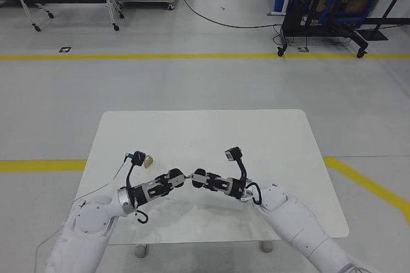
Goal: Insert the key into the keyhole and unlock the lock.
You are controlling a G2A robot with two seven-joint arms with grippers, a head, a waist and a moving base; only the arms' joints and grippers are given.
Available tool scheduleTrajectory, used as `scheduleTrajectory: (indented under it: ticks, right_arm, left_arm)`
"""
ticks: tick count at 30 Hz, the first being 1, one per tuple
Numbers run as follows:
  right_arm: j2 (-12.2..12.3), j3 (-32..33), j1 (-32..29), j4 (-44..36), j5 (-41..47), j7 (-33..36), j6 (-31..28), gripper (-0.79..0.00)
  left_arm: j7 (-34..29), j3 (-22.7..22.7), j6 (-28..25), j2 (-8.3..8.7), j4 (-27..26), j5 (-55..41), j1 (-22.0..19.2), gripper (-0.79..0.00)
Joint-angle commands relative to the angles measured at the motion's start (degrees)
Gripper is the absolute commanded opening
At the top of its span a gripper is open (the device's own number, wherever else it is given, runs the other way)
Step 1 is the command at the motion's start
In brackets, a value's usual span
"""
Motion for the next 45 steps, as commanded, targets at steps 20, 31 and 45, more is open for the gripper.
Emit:
scheduleTrajectory:
  ticks: [20,31,45]
  right_arm:
    - [-0.5,-0.6,0.4,0.7,3.1,2.7,-0.1,-0.44]
    - [0.8,2.5,-0.8,-0.9,0.3,3.9,0.7,-0.579]
    - [0.6,1.4,-0.4,-2.0,0.0,5.6,2.3,-0.646]
  left_arm:
    - [1.6,1.0,-0.4,0.96,0.1,0.6,-0.3,-0.785]
    - [1.0,1.0,-2.4,1.6,-0.1,1.5,-0.3,-0.785]
    - [1.2,2.3,-2.2,2.18,-0.3,2.2,-0.4,-0.785]
